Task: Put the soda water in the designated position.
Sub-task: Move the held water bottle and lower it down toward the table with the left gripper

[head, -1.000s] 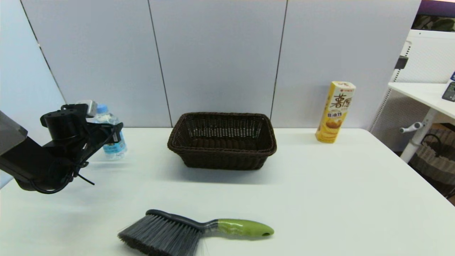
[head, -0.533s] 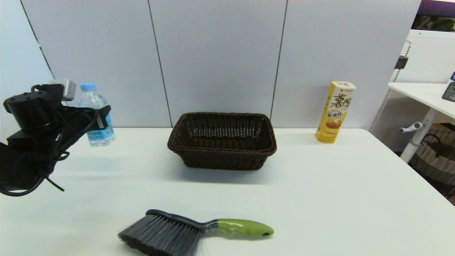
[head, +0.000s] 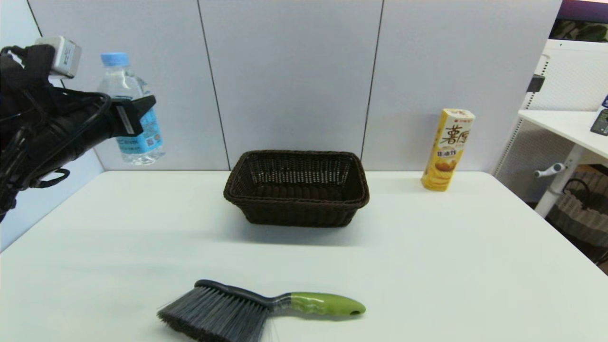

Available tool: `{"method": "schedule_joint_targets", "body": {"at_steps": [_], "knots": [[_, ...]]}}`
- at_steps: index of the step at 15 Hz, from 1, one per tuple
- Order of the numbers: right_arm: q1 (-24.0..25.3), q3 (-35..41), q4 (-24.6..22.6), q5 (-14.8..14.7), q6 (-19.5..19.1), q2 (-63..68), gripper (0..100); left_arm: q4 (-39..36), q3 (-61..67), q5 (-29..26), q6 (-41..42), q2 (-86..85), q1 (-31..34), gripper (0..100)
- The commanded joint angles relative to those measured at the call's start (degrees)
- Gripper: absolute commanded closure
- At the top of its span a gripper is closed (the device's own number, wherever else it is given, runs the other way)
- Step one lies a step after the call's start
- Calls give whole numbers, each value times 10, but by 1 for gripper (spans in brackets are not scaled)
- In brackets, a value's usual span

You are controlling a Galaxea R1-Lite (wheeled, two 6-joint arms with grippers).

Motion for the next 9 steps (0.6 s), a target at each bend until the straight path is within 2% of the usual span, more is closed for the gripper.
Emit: {"method": "schedule_joint_targets", "body": {"at_steps": [1, 6, 9], "knots": [[0, 0, 0, 0, 0, 1, 0, 87, -21, -201, -45, -53, -75, 100], [0, 0, 0, 0, 0, 1, 0, 95, -17, -441, -30, -17, -95, 100], [0, 0, 0, 0, 0, 1, 0, 57, 26, -501, 58, 37, -93, 100]]}}
